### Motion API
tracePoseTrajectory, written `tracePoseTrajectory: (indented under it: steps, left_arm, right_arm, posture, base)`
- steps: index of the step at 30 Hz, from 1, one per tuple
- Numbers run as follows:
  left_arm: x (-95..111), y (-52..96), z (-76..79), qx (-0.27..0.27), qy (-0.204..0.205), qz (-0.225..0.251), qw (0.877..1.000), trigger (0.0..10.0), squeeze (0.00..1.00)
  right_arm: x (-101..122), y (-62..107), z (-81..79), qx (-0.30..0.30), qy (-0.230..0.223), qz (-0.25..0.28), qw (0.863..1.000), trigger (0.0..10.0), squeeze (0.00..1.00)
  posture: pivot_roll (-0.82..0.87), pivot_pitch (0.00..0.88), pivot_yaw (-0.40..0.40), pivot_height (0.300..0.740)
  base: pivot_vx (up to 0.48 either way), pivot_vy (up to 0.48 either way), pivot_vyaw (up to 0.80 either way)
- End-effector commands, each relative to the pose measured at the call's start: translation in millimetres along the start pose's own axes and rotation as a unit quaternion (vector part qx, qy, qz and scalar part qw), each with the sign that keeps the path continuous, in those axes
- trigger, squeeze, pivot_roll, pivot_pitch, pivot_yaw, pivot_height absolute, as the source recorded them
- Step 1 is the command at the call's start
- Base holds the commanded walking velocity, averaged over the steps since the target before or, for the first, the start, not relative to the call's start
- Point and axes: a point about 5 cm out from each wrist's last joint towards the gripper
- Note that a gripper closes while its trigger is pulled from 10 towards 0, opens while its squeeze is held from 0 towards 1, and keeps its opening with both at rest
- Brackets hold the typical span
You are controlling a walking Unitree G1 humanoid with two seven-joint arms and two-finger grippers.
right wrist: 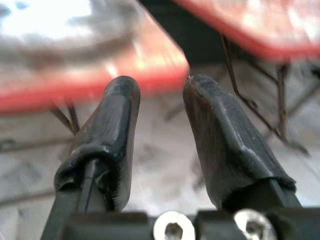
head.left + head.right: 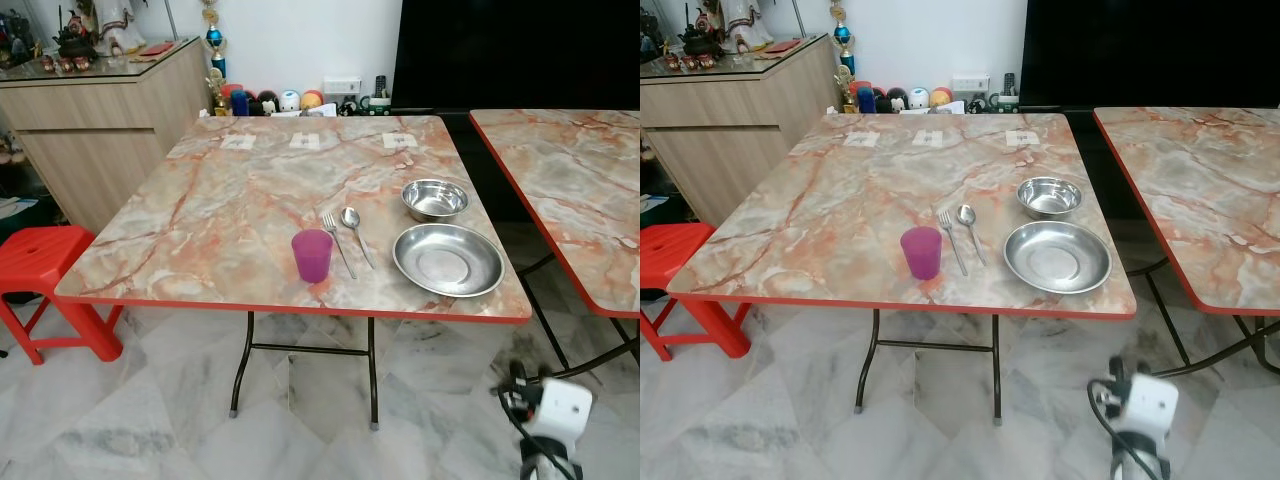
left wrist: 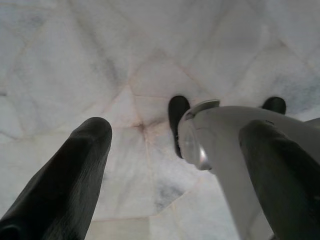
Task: Setting the table
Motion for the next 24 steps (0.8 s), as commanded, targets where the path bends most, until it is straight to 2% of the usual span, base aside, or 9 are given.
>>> tracePoseTrajectory:
  steps: [1,2,3,6,9,12,17,18,24]
  left_arm:
    - [2,0.3,-3.3,0.008,0.001,0.006,1.000,10.0,0.00]
    - [2,0.2,-3.1,0.008,0.001,0.006,1.000,10.0,0.00]
    - [2,0.3,-2.8,0.008,0.002,0.007,1.000,10.0,0.00]
    - [1,0.8,-3.7,0.008,0.004,0.007,1.000,10.0,0.00]
    - [-6,4.6,-13.3,0.013,0.009,0.005,1.000,10.0,0.00]
    - [-11,7.5,-20.2,0.017,0.011,0.001,1.000,10.0,0.00]
    - [-12,8.0,-21.4,0.018,0.012,0.001,1.000,10.0,0.00]
    - [-11,7.2,-18.9,0.017,0.011,0.000,1.000,10.0,0.00]
    - [-6,1.5,0.8,0.006,0.006,0.004,1.000,10.0,0.00]
  right_arm:
    - [14,-8.5,-10.5,0.009,-0.018,0.025,0.999,10.0,0.00]
    - [17,-10.0,-12.3,0.009,-0.023,0.030,0.999,10.0,0.00]
    - [24,-13.8,-18.3,0.009,-0.041,0.041,0.998,10.0,1.00]
    - [29,-17.0,-24.6,0.012,-0.049,0.048,0.998,10.0,1.00]
    - [36,-21.3,-31.4,0.009,-0.060,0.050,0.997,10.0,1.00]
    - [38,-23.6,-31.2,-0.004,-0.070,0.038,0.997,10.0,1.00]
    - [40,-26.2,-29.2,-0.022,-0.085,0.031,0.996,10.0,1.00]
    - [42,-27.1,-30.4,-0.015,-0.081,0.032,0.996,10.0,0.00]
    - [45,-28.4,-27.8,-0.021,-0.076,0.031,0.996,10.0,0.00]
  posture:
    - [-0.03,0.000,0.003,0.740]
    - [-0.03,0.000,0.002,0.740]
    - [-0.03,0.000,0.002,0.740]
    - [-0.03,0.000,-0.001,0.740]
    - [-0.02,0.000,-0.005,0.740]
    - [-0.02,0.000,-0.009,0.740]
    - [-0.02,0.000,-0.012,0.740]
    - [-0.02,0.000,-0.013,0.740]
    - [-0.02,0.000,-0.015,0.740]
  base:
    - [0.000,0.000,0.00]
    - [0.000,0.000,0.00]
    - [0.000,0.000,0.00]
    - [0.000,0.000,0.00]
    - [0.000,0.000,0.00]
    - [0.000,0.000,0.00]
    - [0.000,0.000,0.00]
    - [0.000,0.000,0.00]
    - [0.000,0.000,0.00]
Point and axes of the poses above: a point about 5 cm out from each wrist's last joint towards the gripper, its own y axis pointing back from the gripper into the wrist, its own x axis along the axis of the wrist's last joint, z = x × y
